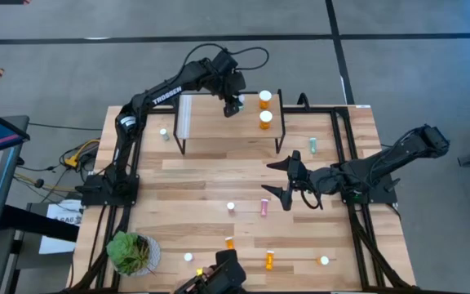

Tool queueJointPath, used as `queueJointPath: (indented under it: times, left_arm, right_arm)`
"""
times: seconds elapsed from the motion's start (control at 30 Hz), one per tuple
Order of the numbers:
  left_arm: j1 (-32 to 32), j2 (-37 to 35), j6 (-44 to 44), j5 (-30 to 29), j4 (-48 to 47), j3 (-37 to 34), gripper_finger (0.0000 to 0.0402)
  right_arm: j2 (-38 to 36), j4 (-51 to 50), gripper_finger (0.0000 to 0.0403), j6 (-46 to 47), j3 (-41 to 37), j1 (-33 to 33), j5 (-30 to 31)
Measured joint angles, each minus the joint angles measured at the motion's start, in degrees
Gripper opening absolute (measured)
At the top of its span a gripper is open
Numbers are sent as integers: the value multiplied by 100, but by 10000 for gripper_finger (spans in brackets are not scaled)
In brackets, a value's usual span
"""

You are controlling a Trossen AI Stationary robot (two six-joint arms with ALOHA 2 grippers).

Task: Pick and place medicine bottles onto shelf by color
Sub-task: Put the bottom middle small blue pill bottle on the shelf, then put the left small blue pill bottle on the shelf aligned with the other small blue pill bottle

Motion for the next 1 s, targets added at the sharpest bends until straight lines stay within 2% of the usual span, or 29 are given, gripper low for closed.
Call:
queueJointPath:
  times: [0.23, 0.4, 0.63, 0.83, 1.0]
  left_arm:
    - [-62, -115, -146, -49, -253, 0, 188]
    - [-68, -390, -29, -351, -640, -2, 188]
    - [-40, -1156, -151, -385, -991, 2, 188]
    - [94, -1985, -226, -447, -1940, -26, 188]
    - [242, -2787, -468, -472, -2186, -799, 187]
  right_arm:
    - [2, -50, 364, 1, 0, 26, -2]
    - [2, -178, 364, 188, 0, 24, -7]
    - [2, -218, 364, 199, 0, 10, -11]
    - [2, -299, 364, 197, 0, 22, -9]
    - [2, -306, 364, 145, 0, -24, -8]
